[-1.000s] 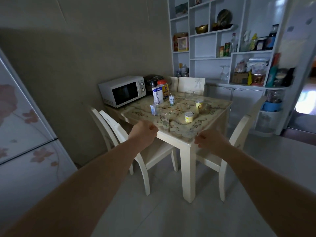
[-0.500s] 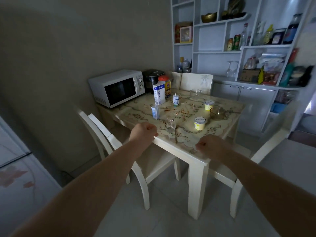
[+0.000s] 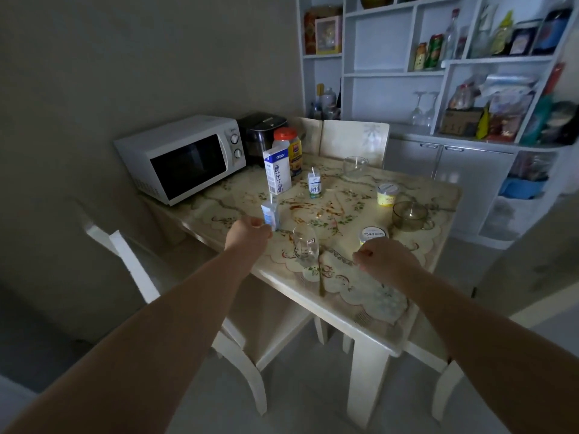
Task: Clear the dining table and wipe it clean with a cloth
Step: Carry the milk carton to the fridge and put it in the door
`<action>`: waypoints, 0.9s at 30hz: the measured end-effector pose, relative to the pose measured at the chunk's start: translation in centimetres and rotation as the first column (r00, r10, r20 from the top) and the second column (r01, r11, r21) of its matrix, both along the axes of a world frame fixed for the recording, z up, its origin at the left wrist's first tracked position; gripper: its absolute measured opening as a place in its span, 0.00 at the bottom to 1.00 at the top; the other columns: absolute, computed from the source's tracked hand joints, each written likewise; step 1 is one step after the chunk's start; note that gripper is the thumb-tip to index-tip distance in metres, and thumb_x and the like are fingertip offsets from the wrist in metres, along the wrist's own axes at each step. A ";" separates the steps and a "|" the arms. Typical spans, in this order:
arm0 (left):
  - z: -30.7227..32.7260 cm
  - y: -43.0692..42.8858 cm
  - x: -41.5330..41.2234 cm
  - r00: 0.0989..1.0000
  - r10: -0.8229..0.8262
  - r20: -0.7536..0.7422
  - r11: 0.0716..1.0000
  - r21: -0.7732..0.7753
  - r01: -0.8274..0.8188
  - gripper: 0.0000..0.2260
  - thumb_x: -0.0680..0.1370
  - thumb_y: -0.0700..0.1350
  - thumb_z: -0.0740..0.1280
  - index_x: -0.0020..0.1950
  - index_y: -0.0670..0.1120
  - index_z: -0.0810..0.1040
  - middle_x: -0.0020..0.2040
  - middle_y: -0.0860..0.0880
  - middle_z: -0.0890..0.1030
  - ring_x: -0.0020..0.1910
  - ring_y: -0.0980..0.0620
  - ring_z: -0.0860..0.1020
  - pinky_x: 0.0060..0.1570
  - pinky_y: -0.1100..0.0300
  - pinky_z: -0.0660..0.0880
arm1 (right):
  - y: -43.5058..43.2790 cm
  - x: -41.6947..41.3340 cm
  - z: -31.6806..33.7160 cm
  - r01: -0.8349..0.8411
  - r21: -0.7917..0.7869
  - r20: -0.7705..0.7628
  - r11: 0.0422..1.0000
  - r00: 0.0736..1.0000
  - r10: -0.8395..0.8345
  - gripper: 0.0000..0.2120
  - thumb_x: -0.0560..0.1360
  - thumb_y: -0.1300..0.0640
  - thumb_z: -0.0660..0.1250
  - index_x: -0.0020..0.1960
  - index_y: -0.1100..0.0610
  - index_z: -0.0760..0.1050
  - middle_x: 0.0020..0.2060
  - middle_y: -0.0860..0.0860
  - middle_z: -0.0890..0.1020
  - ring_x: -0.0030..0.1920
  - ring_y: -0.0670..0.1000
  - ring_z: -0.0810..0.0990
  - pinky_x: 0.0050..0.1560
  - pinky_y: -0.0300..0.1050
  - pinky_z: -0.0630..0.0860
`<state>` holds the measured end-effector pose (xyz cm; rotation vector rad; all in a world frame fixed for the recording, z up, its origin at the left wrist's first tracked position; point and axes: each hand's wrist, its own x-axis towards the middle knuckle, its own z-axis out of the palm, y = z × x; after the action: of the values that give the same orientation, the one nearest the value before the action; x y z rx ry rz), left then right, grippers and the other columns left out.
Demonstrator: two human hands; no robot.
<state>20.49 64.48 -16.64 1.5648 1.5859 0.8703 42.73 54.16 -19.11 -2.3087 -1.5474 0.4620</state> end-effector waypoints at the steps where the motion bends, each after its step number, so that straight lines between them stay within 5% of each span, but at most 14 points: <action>1: -0.2 1.6 0.7 1.000 0.001 -0.005 1.000 -0.003 -0.001 0.07 0.75 0.42 0.64 0.36 0.46 0.75 0.38 0.45 0.78 0.38 0.49 0.74 0.40 0.55 0.71 | 1.7 0.8 0.0 -0.008 -0.002 -0.004 1.000 1.000 0.008 0.12 0.74 0.52 0.60 0.33 0.54 0.71 0.33 0.51 0.76 0.35 0.50 0.75 0.33 0.41 0.67; 6: -0.2 8.5 2.8 0.988 0.043 -0.147 0.999 -0.014 -0.046 0.08 0.75 0.43 0.62 0.41 0.44 0.79 0.40 0.45 0.81 0.37 0.48 0.76 0.37 0.58 0.71 | 9.5 4.6 0.7 -0.044 0.010 -0.045 0.999 0.998 0.044 0.12 0.74 0.50 0.59 0.34 0.54 0.74 0.37 0.51 0.81 0.41 0.52 0.79 0.44 0.47 0.77; 10: 0.3 12.2 3.6 0.979 0.070 -0.190 0.998 0.015 -0.068 0.06 0.77 0.44 0.63 0.46 0.46 0.79 0.42 0.48 0.81 0.37 0.50 0.77 0.35 0.60 0.73 | 14.5 5.7 1.9 -0.084 0.031 -0.029 0.996 0.996 0.085 0.15 0.74 0.52 0.58 0.30 0.53 0.70 0.29 0.50 0.75 0.34 0.51 0.75 0.35 0.42 0.69; 15: 0.3 16.3 4.0 0.966 0.069 -0.250 0.998 0.011 -0.069 0.06 0.77 0.44 0.63 0.47 0.44 0.79 0.41 0.46 0.80 0.35 0.50 0.76 0.32 0.60 0.72 | 20.1 5.9 1.8 -0.153 0.048 -0.103 0.987 0.982 0.158 0.15 0.73 0.52 0.59 0.29 0.56 0.73 0.30 0.51 0.79 0.32 0.50 0.77 0.36 0.41 0.73; 18: 0.2 19.3 4.2 0.967 0.096 -0.237 0.995 0.000 -0.098 0.05 0.76 0.44 0.63 0.46 0.45 0.78 0.39 0.46 0.79 0.34 0.49 0.75 0.32 0.60 0.71 | 22.8 5.8 1.3 -0.157 0.068 -0.140 0.985 0.976 0.165 0.14 0.74 0.51 0.59 0.37 0.56 0.78 0.34 0.52 0.83 0.37 0.50 0.82 0.47 0.48 0.79; 22: -0.4 24.0 5.4 0.955 0.034 -0.295 0.999 -0.021 -0.042 0.06 0.74 0.42 0.62 0.39 0.47 0.75 0.35 0.45 0.73 0.33 0.50 0.70 0.34 0.59 0.68 | 25.9 6.0 0.7 -0.148 0.048 -0.165 0.988 0.974 0.154 0.14 0.76 0.51 0.59 0.45 0.57 0.80 0.38 0.54 0.84 0.38 0.52 0.84 0.47 0.51 0.81; 27: -1.7 33.0 7.7 0.974 0.005 -0.225 0.999 -0.046 -0.015 0.13 0.76 0.47 0.66 0.59 0.45 0.77 0.43 0.49 0.79 0.35 0.55 0.74 0.31 0.63 0.68 | 31.2 6.3 -0.7 -0.143 0.038 -0.165 0.989 0.975 0.147 0.10 0.78 0.51 0.61 0.49 0.54 0.80 0.41 0.51 0.84 0.39 0.50 0.84 0.41 0.41 0.77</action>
<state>28.17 97.50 -18.30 1.6700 1.7602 0.6739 49.03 85.39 -19.80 -2.0869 -1.6350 0.6512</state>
